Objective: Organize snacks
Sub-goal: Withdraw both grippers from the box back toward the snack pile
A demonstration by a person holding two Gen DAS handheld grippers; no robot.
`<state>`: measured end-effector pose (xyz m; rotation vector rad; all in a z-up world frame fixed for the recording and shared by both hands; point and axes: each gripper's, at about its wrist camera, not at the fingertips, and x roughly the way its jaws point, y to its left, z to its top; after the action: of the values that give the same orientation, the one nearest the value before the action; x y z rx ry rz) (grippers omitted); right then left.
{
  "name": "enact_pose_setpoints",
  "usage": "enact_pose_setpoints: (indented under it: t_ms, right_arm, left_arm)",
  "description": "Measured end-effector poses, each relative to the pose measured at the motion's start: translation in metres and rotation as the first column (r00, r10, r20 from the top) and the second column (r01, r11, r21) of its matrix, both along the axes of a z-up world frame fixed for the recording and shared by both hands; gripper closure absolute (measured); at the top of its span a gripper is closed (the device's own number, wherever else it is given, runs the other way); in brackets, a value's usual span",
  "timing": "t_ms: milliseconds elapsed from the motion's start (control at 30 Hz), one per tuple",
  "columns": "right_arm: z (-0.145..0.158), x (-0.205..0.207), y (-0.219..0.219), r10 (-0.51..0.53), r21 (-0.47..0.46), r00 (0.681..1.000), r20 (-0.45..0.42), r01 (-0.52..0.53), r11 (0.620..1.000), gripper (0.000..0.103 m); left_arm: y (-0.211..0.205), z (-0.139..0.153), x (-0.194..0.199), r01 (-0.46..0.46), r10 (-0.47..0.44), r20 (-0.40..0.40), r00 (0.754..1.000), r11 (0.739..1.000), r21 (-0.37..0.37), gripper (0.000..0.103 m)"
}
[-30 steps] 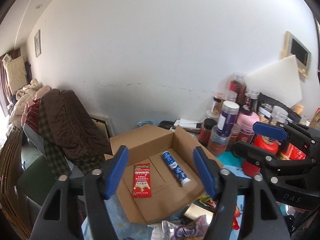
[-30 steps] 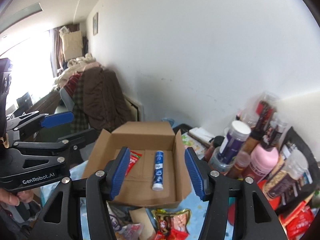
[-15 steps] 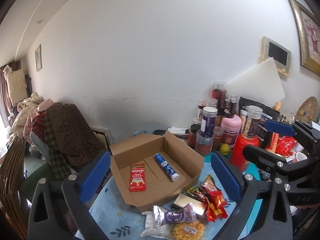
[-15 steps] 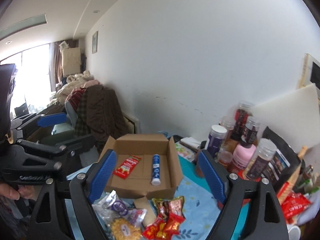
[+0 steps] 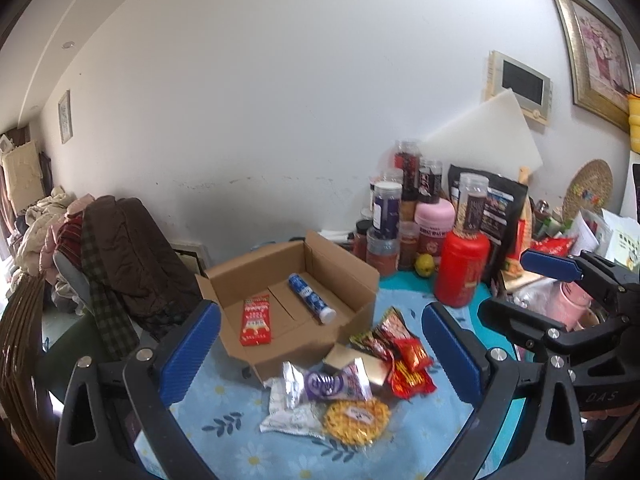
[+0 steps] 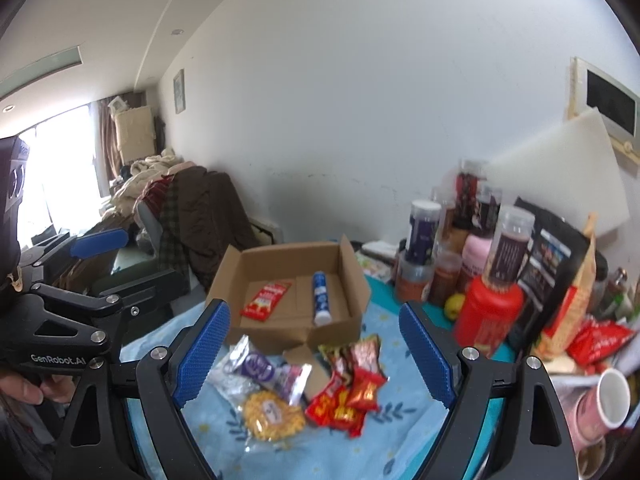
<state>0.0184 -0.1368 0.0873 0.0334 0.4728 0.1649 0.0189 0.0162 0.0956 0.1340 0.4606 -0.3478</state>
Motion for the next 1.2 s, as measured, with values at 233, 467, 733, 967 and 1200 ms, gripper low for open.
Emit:
enact_pose_setpoints:
  t_ms: [233, 467, 733, 967, 1200]
  right_arm:
    - [-0.032, -0.013, 0.001, -0.006, 0.05, 0.998, -0.063, 0.009, 0.999, 0.016]
    - [-0.056, -0.018, 0.011, 0.008, 0.048, 0.994, -0.106, -0.003, 0.999, 0.016]
    - [-0.086, -0.016, 0.023, 0.052, 0.057, 0.984, -0.169, -0.043, 0.997, 0.016]
    - [-0.111, -0.008, 0.037, 0.1, 0.08, 0.968, -0.228, -0.084, 0.993, 0.016]
    - [-0.133, 0.01, 0.047, 0.119, 0.076, 0.951, -0.286, -0.101, 0.992, 0.016]
  left_arm:
    - [0.006, -0.028, -0.011, 0.012, -0.013, -0.049, 0.999, 1.0, -0.012, 0.001]
    - [0.014, -0.055, -0.016, 0.009, -0.009, -0.111, 0.994, 1.0, -0.004, 0.001]
    - [0.029, -0.081, -0.014, 0.0, -0.003, -0.185, 0.983, 1.0, -0.018, 0.001]
    - [0.045, -0.103, -0.005, -0.033, 0.02, -0.237, 0.971, 0.998, -0.052, 0.001]
    - [0.058, -0.129, 0.013, -0.063, 0.034, -0.315, 0.949, 0.995, -0.082, 0.001]
